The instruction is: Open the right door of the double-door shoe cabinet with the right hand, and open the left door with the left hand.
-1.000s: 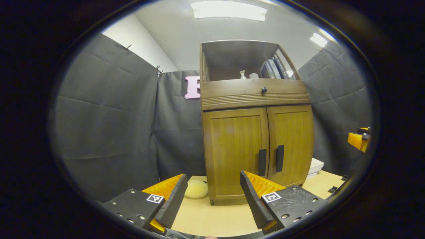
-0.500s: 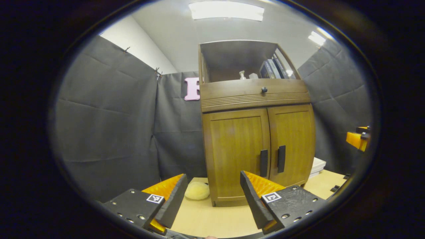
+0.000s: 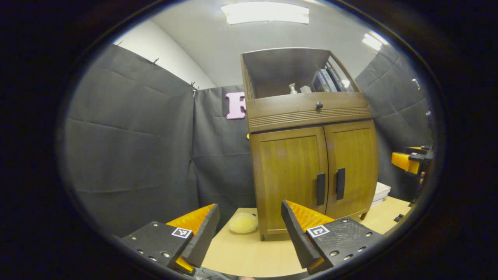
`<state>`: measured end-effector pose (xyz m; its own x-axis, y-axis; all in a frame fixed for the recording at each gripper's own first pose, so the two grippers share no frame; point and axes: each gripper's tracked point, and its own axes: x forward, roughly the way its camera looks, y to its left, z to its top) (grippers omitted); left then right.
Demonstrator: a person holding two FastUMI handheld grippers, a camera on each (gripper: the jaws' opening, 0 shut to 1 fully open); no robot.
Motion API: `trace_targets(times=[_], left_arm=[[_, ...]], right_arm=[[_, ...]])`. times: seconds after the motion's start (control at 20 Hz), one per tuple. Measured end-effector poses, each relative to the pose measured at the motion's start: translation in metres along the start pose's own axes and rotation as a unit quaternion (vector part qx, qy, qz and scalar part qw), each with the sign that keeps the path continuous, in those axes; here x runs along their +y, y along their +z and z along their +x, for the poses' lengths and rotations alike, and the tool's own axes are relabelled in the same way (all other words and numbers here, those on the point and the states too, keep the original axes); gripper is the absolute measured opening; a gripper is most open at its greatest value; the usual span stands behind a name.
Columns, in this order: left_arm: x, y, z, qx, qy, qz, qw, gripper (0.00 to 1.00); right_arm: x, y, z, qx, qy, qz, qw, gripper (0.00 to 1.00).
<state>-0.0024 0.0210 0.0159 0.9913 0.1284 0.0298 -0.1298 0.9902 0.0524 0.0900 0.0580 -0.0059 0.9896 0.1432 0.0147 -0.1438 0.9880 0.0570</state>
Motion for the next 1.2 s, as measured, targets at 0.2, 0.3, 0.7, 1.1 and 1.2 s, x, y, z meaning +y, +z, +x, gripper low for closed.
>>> trace_targets(times=[0.2,0.3,0.7,1.1,1.2], left_arm=[[0.008,0.007,-0.007,0.001,0.026,0.009,1.000,0.91],[0.015,0.014,-0.009,0.002,0.038,0.009,0.999,0.90],[0.040,0.014,-0.021,0.007,0.083,0.015,0.996,0.91],[0.070,0.011,-0.039,0.019,0.132,0.025,0.991,0.91],[0.080,0.009,-0.041,0.024,0.145,0.026,0.989,0.91]], right_arm=[[0.021,-0.008,0.031,0.006,0.026,0.003,1.000,0.98],[0.028,-0.013,0.045,0.010,0.034,0.003,0.999,0.98],[0.059,-0.038,0.098,0.038,0.060,0.009,0.997,0.98],[0.082,-0.068,0.151,0.054,0.071,0.008,0.996,0.98],[0.088,-0.075,0.162,0.057,0.070,0.008,0.996,0.98]])
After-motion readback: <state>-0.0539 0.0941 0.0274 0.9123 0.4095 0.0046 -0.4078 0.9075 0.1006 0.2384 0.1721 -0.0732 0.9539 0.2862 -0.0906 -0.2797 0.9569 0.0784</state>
